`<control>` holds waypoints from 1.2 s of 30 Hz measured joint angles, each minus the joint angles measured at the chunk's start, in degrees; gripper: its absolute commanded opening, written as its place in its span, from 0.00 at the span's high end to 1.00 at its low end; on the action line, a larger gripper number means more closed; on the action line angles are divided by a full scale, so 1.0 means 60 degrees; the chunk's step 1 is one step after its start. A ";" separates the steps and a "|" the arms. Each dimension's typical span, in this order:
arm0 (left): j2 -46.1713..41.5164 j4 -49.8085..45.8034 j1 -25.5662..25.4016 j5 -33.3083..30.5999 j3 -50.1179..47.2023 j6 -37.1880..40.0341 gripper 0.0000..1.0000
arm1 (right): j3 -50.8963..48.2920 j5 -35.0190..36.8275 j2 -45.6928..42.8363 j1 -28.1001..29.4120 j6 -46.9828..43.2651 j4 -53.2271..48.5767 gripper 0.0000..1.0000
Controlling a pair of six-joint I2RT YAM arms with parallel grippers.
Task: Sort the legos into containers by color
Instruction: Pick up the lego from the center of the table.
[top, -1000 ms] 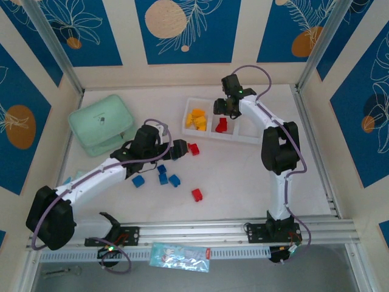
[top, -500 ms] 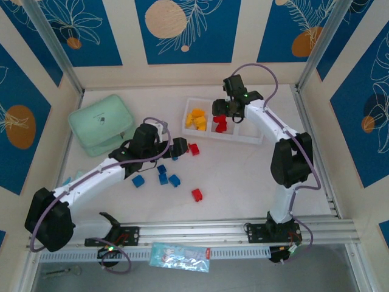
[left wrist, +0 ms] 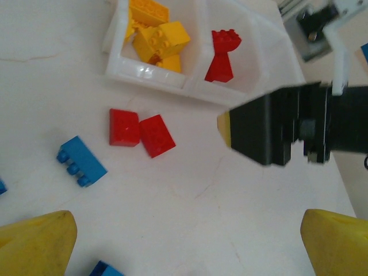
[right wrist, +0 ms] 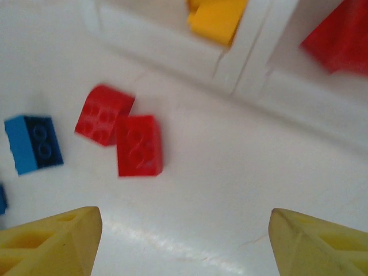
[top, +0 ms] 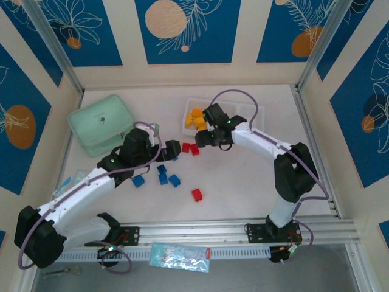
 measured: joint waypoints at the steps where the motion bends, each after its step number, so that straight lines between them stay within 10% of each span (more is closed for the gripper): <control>1: -0.0124 -0.0047 0.0004 -0.0066 -0.0146 -0.0004 0.01 | -0.0142 -0.0040 0.0004 0.0135 0.0066 0.0036 0.23; 36: -0.1483 -0.0648 0.0091 -0.1056 -0.1093 -0.0277 0.01 | 0.0969 -0.0095 0.2969 0.0798 -0.0561 0.1107 0.59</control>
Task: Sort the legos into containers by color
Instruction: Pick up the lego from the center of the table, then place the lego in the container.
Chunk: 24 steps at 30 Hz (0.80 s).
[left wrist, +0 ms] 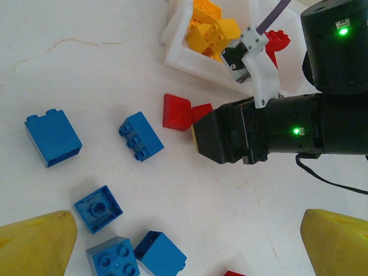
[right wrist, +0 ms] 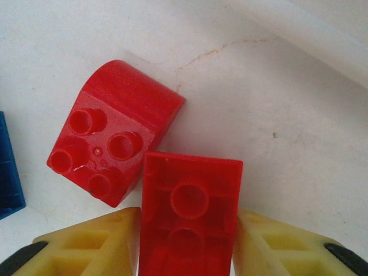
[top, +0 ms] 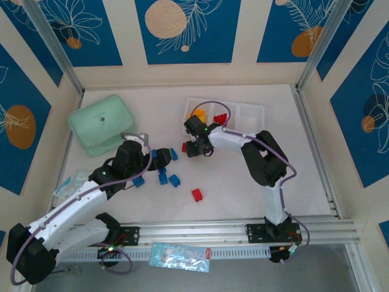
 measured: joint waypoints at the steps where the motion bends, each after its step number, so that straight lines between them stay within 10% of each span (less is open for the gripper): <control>1: 0.0000 0.0000 0.0004 0.0004 0.0000 0.0000 0.01 | 0.0000 0.0000 0.0000 0.0000 -0.0004 -0.0011 0.62; 24: 0.1035 0.0299 0.0044 0.0357 0.0612 0.0029 0.01 | -0.0492 0.0197 -0.2809 -0.1242 0.0189 -0.0947 0.70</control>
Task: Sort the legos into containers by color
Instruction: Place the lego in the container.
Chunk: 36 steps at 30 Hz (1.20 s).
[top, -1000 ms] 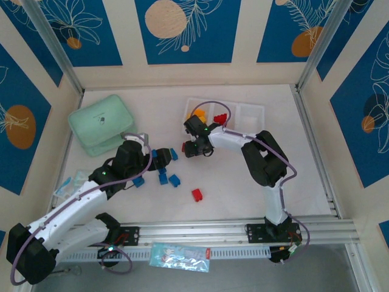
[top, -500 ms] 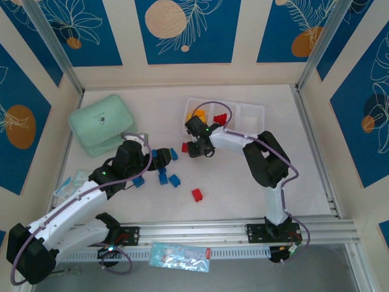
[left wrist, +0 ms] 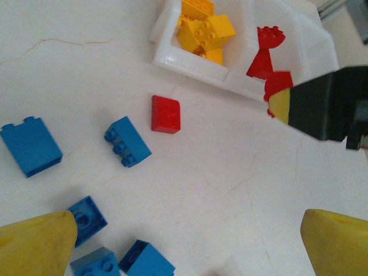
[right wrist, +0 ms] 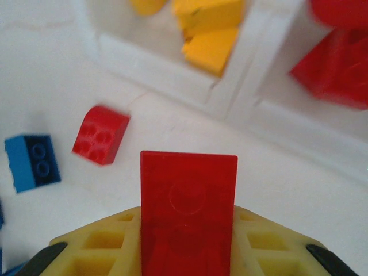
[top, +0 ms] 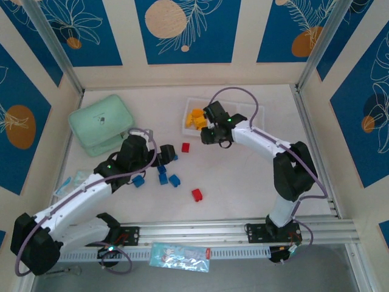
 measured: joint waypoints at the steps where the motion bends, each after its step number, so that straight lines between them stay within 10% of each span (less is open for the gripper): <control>1: 0.0124 0.0084 0.0000 0.0062 0.0073 0.0000 0.01 | 0.0153 0.0022 0.0004 -0.0215 0.0000 -0.0033 0.70; 18: 0.1639 0.0871 0.0018 0.0725 0.1064 0.0004 0.01 | 0.4371 0.0342 0.3187 -0.1953 -0.0302 -0.0812 0.64; 36: 0.1719 0.0933 0.0040 0.0772 0.1133 0.0007 0.01 | 0.3126 0.0219 0.1971 -0.1861 -0.0466 -0.0922 0.45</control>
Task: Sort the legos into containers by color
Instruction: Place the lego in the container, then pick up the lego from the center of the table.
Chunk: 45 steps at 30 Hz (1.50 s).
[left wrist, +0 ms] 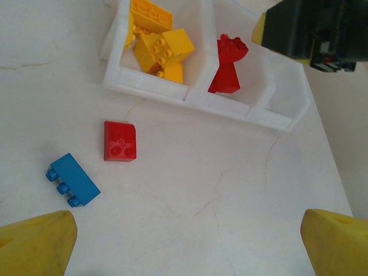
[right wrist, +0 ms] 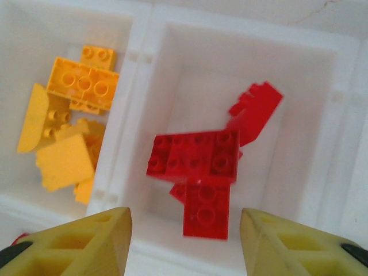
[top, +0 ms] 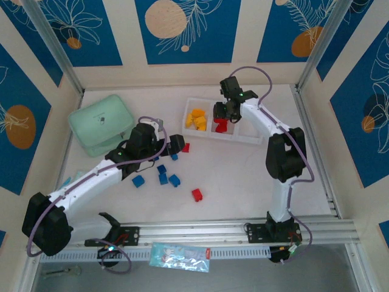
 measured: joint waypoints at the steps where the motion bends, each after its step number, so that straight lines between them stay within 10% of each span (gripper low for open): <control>1: -0.0004 0.0000 0.0004 -0.0004 0.0000 0.0011 0.01 | -0.0262 0.0000 -0.0288 0.0084 0.0029 0.0036 0.45; 18: -0.1836 -0.0663 0.0102 -0.0160 -0.0889 0.0175 0.01 | -0.3581 -0.0350 -0.1974 0.2634 0.1239 0.0801 0.32; 45: -0.3381 -0.1759 0.0211 -0.0907 -0.1905 0.0171 0.01 | -0.0696 0.0317 0.1909 0.3650 0.2685 0.1326 0.38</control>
